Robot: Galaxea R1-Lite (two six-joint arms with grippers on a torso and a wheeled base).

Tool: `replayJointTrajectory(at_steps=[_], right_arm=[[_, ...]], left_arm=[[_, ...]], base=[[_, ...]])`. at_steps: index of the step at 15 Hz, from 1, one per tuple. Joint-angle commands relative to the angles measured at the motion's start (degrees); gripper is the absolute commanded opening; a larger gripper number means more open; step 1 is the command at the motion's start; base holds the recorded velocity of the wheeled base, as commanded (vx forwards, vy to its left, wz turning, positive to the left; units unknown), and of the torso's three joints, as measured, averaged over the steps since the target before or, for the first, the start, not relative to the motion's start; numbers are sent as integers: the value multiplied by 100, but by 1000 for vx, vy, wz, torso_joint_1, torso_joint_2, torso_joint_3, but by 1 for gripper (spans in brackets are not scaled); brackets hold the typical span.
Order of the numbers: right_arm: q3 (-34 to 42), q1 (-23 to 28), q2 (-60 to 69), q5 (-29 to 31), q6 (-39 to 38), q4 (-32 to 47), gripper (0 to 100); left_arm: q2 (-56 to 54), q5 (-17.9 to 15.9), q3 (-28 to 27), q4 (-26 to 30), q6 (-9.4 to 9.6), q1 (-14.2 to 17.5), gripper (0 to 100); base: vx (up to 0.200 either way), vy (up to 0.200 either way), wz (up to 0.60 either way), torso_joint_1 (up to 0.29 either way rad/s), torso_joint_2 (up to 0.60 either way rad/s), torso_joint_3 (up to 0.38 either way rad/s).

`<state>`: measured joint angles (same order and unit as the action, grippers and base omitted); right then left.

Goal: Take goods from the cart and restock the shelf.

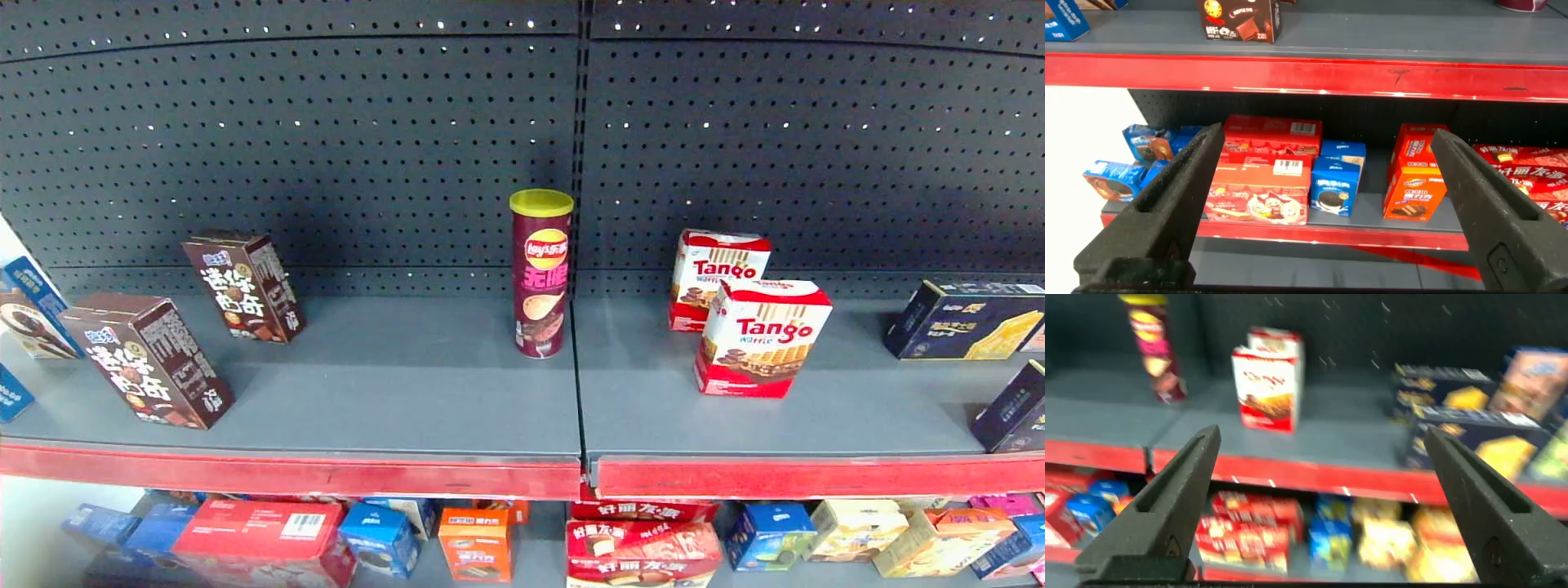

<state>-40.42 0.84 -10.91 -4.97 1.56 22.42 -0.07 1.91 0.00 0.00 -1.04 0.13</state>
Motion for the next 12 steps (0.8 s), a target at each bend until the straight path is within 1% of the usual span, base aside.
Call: replayJointTrajectory(at_steps=[1,2,3,4,5,6,7,8,12], right_arm=[[-739,311,-869,779,380,439,100],[-739,311,-869,779,380,439,100],[-818,505,-1106,1974,406,448,100],[-800,575,-1124,2273,433,527,100],[-809,777,-1115,2536,433,702,100],[-836,971,-1115,2730,442,1168,100],[-853,1015,-1071,2791,433,1652,100],[-827,1032,-1045,2818,398,1924,100],[-581,1050,-983,2950,477,1898,100]], left_arm=[[7,2,0,0,-2,4,100],[7,2,0,0,-2,4,100],[7,2,0,0,-2,4,100],[7,2,0,0,-2,4,100],[7,2,0,0,-2,4,100],[7,2,0,0,-2,4,100],[7,11,0,0,-2,4,100],[7,2,0,0,-2,4,100],[7,2,0,0,-2,4,100]], base=[[0,0,0,0,0,0],[0,0,0,0,0,0],[0,0,0,0,0,0],[0,0,0,0,0,0],[0,0,0,0,0,0],[0,0,0,0,0,0],[0,0,0,0,0,0],[0,0,0,0,0,0],[0,0,0,0,0,0]])
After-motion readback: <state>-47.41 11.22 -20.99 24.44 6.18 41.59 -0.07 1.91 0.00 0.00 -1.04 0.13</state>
